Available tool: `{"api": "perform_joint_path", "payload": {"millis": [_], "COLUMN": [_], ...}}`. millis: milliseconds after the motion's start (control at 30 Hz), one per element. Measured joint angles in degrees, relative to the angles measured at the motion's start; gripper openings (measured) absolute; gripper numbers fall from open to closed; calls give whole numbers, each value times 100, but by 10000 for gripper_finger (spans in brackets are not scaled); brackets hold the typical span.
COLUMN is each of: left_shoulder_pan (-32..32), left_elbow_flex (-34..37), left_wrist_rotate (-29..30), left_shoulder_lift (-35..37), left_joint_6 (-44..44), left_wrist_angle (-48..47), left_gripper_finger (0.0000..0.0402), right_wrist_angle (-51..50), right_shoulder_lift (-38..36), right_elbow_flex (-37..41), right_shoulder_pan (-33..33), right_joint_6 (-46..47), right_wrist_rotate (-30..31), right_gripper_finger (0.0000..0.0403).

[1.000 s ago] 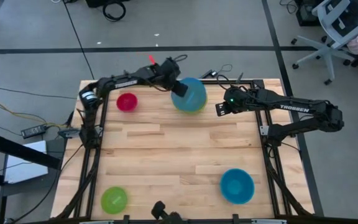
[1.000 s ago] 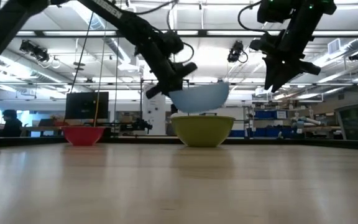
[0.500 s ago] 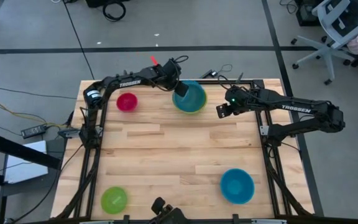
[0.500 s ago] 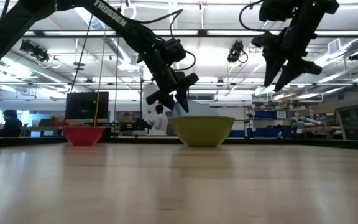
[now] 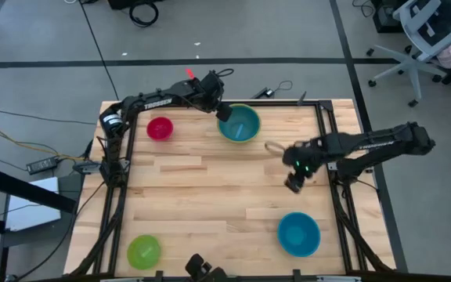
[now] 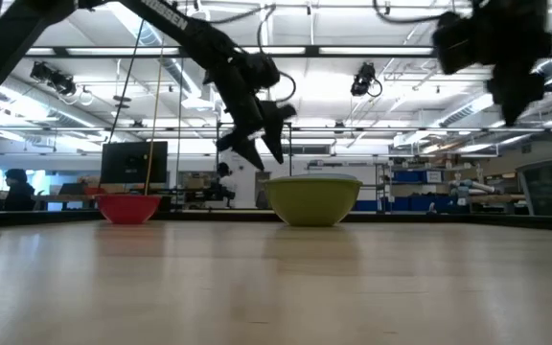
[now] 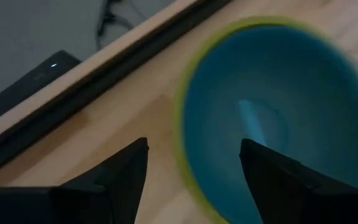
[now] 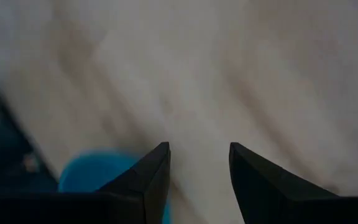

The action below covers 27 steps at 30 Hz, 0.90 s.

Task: Nest bowls inside each other
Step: Stack the blue bowl on top of the transparent blue bowl on the table

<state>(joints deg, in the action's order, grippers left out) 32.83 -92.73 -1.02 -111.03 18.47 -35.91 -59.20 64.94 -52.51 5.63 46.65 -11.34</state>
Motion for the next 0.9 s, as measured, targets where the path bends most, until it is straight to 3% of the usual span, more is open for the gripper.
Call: {"api": "perform_joint_path", "payload": {"millis": [200,367,700,900], "left_shoulder_pan": [-426,-872,-1422,-1527], "left_elbow_flex": [0,-4,2,0], "left_wrist_rotate": [-128,-122,-145,-146], "left_shoulder_lift": [707,1022,1129,1217], "left_joint_6": [-407,-825,-522,-460], "left_wrist_angle": [-7,15,-835,-1111], "left_gripper_finger": [258,258,258,258], "right_wrist_angle": [-26,196,1434,1429], "right_shoulder_lift": [5,110,591,989], "right_elbow_flex": [0,269,982,1270], "right_shoulder_pan": [1639,2454,2876,2867], "right_joint_6": [559,925,1028,990], "right_wrist_rotate": [104,460,407,355], "right_gripper_finger": [170,169,169,164]}}
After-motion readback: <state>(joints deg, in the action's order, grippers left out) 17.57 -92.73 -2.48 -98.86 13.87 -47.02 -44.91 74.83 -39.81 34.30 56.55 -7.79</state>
